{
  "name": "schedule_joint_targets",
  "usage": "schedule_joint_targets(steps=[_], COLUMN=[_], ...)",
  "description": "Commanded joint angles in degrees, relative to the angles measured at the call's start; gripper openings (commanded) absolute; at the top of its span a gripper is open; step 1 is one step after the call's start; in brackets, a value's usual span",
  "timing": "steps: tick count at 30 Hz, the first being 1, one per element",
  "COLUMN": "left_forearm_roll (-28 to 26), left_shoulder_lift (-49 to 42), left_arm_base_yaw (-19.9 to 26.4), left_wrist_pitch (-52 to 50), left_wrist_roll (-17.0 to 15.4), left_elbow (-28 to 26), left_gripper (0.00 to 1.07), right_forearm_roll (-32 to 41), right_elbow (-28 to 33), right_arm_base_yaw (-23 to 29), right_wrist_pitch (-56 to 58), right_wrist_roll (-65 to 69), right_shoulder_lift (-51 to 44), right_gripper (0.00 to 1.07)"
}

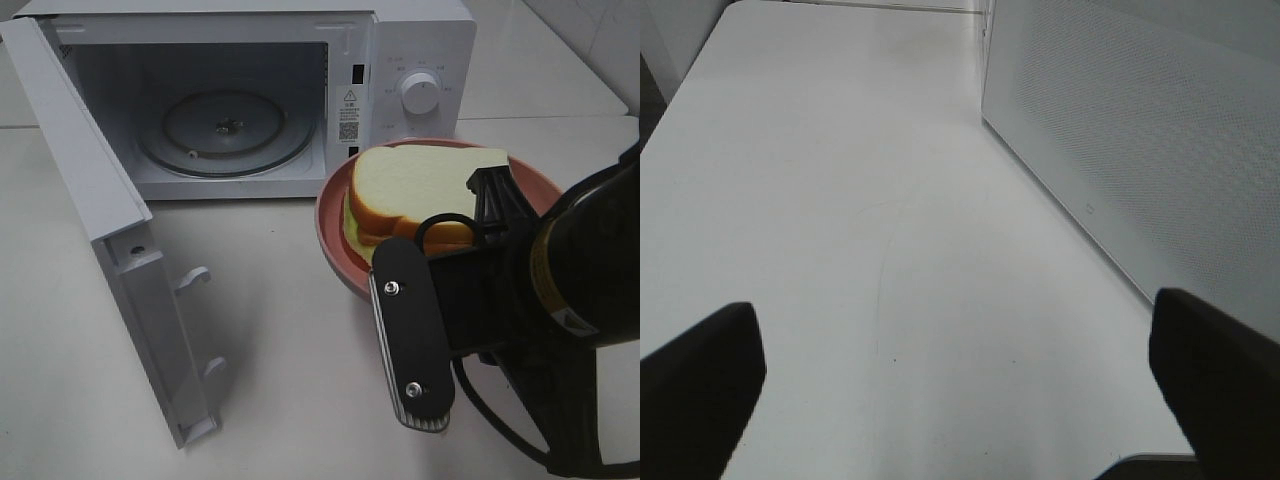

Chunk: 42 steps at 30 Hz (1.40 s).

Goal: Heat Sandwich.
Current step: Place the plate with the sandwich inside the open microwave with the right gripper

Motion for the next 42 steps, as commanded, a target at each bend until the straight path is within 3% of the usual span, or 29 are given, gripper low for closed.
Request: schedule_joint_targets(steps=[1, 18, 26, 36, 42], left_forearm_roll=[-0.34, -0.34, -0.34, -0.34, -0.34], left_shoulder_lift=[-0.23, -0.23, -0.23, -0.23, -0.23], left_arm_base_yaw=[0.29, 0.29, 0.29, 0.29, 0.29], left_wrist_pitch=[-0.23, -0.23, -0.23, -0.23, -0.23], left_wrist_roll=[-0.29, -0.29, -0.29, -0.29, -0.29], left_elbow=[0.06, 0.06, 0.06, 0.06, 0.06], left_gripper=[0.98, 0.98, 0.98, 0.98, 0.98], right_forearm_roll=[-1.72, -1.72, -0.46, 1.95, 7.91], right_elbow=[0.00, 0.00, 0.00, 0.00, 0.00], right_arm_base_yaw=[0.17, 0.17, 0.17, -0.11, -5.27], right_wrist_pitch=[-2.18, -6.30, -6.99, -9.63, -11.69], right_wrist_roll=[-3.04, -13.58, -11.12, -22.00, -32.14], right_shoulder_lift=[-0.57, -0.57, -0.57, -0.57, -0.57], right_gripper=[0.02, 0.03, 0.04, 0.04, 0.04])
